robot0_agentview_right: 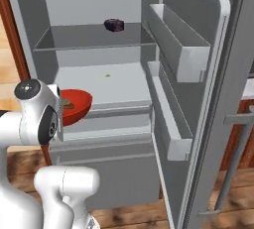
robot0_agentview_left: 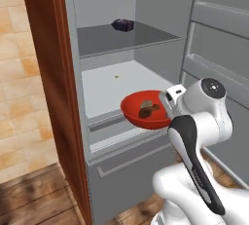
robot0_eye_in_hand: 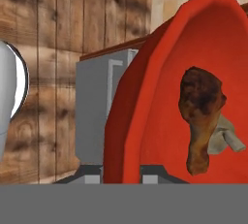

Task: Pick the chicken drumstick and garlic from their plates and place them in the bowl. Then put the bowl in the fridge.

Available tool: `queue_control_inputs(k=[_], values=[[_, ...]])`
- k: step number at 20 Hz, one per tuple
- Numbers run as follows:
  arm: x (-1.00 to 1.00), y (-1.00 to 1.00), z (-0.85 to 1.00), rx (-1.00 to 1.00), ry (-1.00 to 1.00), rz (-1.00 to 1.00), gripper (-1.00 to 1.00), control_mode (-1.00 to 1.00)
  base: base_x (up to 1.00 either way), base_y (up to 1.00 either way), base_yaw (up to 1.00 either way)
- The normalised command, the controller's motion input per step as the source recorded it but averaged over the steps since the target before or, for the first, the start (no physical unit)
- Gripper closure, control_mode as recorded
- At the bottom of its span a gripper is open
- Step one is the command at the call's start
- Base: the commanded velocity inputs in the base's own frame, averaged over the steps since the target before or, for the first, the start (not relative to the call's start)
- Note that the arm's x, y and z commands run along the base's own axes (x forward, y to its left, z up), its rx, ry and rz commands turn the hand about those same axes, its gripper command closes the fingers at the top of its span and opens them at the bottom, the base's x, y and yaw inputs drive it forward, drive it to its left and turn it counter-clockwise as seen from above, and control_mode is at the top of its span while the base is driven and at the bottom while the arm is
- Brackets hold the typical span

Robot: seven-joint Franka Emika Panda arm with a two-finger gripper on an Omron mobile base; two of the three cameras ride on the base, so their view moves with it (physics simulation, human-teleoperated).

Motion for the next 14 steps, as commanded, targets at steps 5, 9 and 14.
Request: queue_control_inputs(k=[5,9,14], values=[[0.0,0.0,0.0,0.0,0.0,0.0,1.0,1.0,0.48,-0.26,0.27],[0.0,0.0,0.0,0.0,0.0,0.0,1.0,1.0,0.4,-0.07,0.12],[0.0,0.0,0.0,0.0,0.0,0.0,1.0,1.0,0.46,0.0,0.05]])
